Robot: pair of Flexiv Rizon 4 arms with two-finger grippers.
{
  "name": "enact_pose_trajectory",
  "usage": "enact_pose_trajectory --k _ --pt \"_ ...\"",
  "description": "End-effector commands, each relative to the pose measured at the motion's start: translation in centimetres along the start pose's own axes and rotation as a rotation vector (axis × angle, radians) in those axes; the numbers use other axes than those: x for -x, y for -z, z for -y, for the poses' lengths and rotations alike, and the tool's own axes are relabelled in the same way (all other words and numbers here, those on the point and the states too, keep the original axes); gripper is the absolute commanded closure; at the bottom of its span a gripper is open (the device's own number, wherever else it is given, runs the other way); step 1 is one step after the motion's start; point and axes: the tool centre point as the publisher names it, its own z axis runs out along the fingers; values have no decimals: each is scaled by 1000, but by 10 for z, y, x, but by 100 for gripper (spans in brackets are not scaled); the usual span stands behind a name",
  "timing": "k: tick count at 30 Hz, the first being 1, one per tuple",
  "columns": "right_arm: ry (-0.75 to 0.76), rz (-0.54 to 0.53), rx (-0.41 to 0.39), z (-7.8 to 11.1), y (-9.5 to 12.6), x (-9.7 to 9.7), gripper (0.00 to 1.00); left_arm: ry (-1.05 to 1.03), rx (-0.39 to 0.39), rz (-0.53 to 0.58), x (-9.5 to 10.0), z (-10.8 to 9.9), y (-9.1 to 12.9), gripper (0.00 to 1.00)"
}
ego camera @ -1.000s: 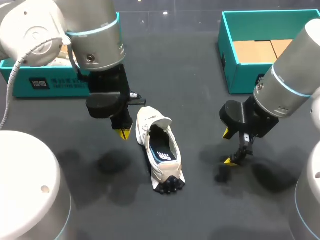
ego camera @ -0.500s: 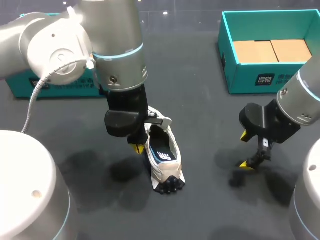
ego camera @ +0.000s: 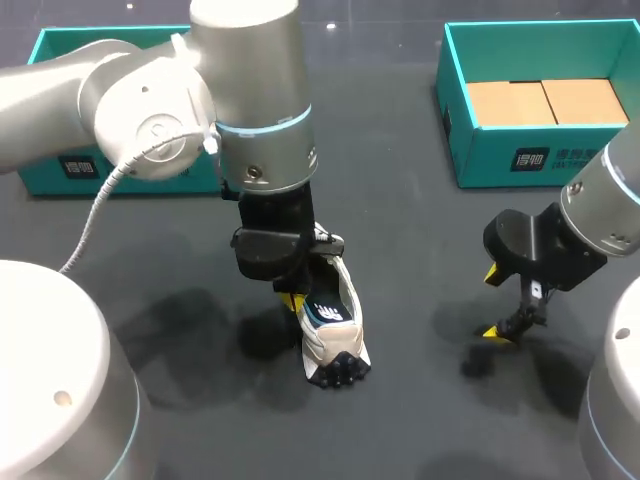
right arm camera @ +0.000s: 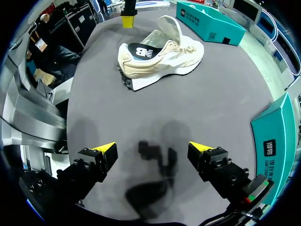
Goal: Take the shoe out of the shoebox, open the shoe tongue, remove and reinsert the insole, then place the shoe into the shoebox
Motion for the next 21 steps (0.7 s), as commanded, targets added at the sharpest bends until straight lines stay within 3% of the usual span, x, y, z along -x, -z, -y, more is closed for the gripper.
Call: enact_pose_trajectory --k 1,7,21 --pt "0 3 -1 0 0 -2 0 9 1 -22 3 -3 -5 100" --pt "0 3 -1 0 0 -2 0 72 -4 -60 11 -20 -35 100" --pt "0 3 -1 0 0 -2 0 145 0 -79 17 -33 -63 100"
